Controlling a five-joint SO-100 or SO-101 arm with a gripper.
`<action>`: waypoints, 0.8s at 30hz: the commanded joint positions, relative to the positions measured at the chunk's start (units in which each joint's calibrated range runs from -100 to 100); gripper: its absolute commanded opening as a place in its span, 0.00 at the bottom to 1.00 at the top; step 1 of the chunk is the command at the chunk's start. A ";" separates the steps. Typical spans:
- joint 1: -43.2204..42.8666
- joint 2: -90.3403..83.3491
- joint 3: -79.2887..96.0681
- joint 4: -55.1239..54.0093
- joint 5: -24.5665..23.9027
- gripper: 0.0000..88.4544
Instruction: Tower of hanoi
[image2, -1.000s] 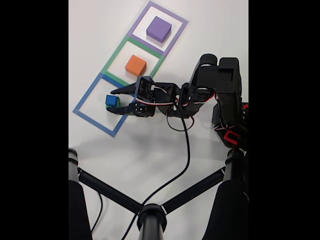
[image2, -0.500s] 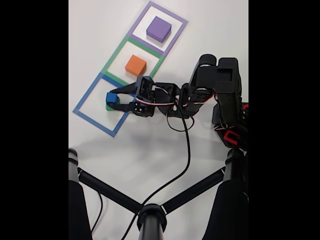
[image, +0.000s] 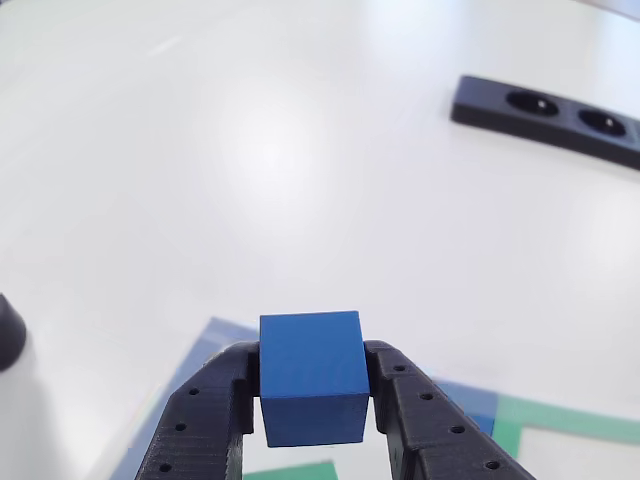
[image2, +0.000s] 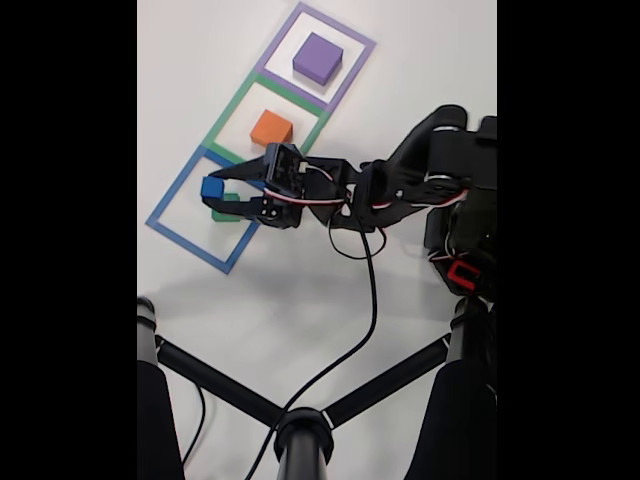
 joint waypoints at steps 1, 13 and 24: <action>1.12 -16.20 -4.78 17.52 0.59 0.02; 4.86 -43.20 -33.94 89.23 0.59 0.01; 10.12 -46.32 -60.21 120.72 0.59 0.01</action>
